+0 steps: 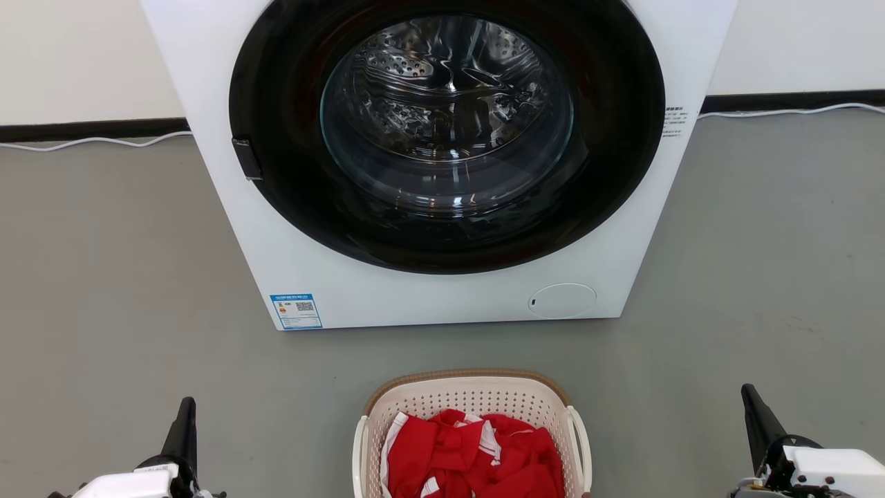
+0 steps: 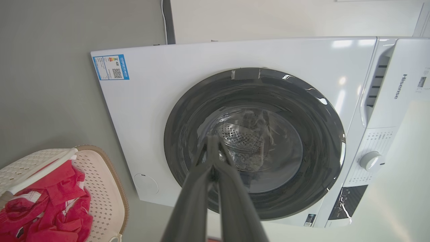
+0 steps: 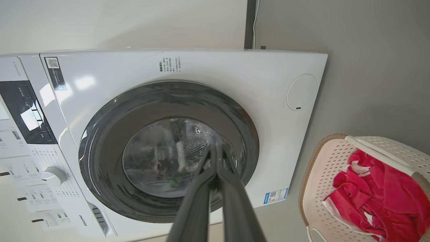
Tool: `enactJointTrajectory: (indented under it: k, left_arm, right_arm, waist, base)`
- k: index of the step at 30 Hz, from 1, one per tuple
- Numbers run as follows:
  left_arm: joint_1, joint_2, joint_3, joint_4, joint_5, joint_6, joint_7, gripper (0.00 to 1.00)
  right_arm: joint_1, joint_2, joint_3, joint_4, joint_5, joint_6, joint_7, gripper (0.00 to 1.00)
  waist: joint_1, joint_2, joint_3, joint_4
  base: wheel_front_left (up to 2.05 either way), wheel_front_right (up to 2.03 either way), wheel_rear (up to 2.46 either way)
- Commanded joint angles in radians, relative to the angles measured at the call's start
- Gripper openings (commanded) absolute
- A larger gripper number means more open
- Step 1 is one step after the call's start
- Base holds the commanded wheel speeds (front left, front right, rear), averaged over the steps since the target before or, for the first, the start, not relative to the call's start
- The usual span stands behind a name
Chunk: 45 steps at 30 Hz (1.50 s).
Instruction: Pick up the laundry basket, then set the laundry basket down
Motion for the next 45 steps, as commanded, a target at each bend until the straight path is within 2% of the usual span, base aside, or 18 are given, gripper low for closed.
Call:
enactJointTrajectory:
  k: [1,3,4,10,15,20,40,45]
  left_arm:
    - [-0.05,0.012,0.032,-0.022,0.008,-0.007,0.008,0.0]
    - [-0.05,0.012,0.032,-0.022,0.008,-0.007,0.008,0.0]
    - [0.0,0.0,0.0,0.0,0.0,0.0,0.0,1.0]
    - [0.022,-0.016,-0.005,0.043,0.0,0.0,-0.006,1.0]
    - [0.012,-0.014,-0.015,0.044,0.008,0.0,-0.02,1.0]
    - [0.004,-0.007,-0.032,0.044,0.034,0.0,-0.037,1.0]
    - [-0.027,0.01,-0.077,0.045,0.291,-0.002,-0.095,1.0]
    - [-0.033,0.021,-0.097,0.049,0.397,-0.002,-0.11,1.0]
  right_arm:
    - [-0.045,-0.011,0.02,-0.029,-0.002,0.003,0.009,0.0]
    - [-0.045,-0.011,0.02,-0.029,-0.002,0.003,0.009,0.0]
    - [0.0,0.0,0.0,0.0,0.0,0.0,0.0,1.0]
    - [0.02,0.015,0.005,0.038,-0.003,0.0,-0.002,1.0]
    - [0.011,0.01,0.017,0.035,-0.015,0.0,-0.012,1.0]
    - [0.001,-0.001,0.037,0.033,-0.037,0.0,-0.03,1.0]
    - [-0.051,-0.041,0.118,0.05,-0.24,0.001,-0.094,1.0]
    - [-0.063,-0.054,0.145,0.059,-0.331,0.001,-0.109,1.0]
  waist:
    - [0.0,0.0,0.0,0.0]
    - [0.0,0.0,0.0,0.0]
    - [0.0,0.0,0.0,0.0]
    - [0.0001,0.0,0.002,0.0]
    - [0.0023,0.0,-0.001,-0.001]
    - [0.0001,0.0,0.001,-0.002]
    - [0.0,0.0,0.001,-0.006]
    - [0.0,0.0,0.0,-0.007]
  base:
    - [0.0,0.0,0.0]
    - [0.0,0.0,0.0]
    - [0.0,0.0,0.0]
    - [0.0,0.0,0.0]
    - [0.0,0.0,0.0]
    - [0.0,0.0,0.0]
    - [0.0,0.0,0.0]
    - [0.0,0.0,0.0]
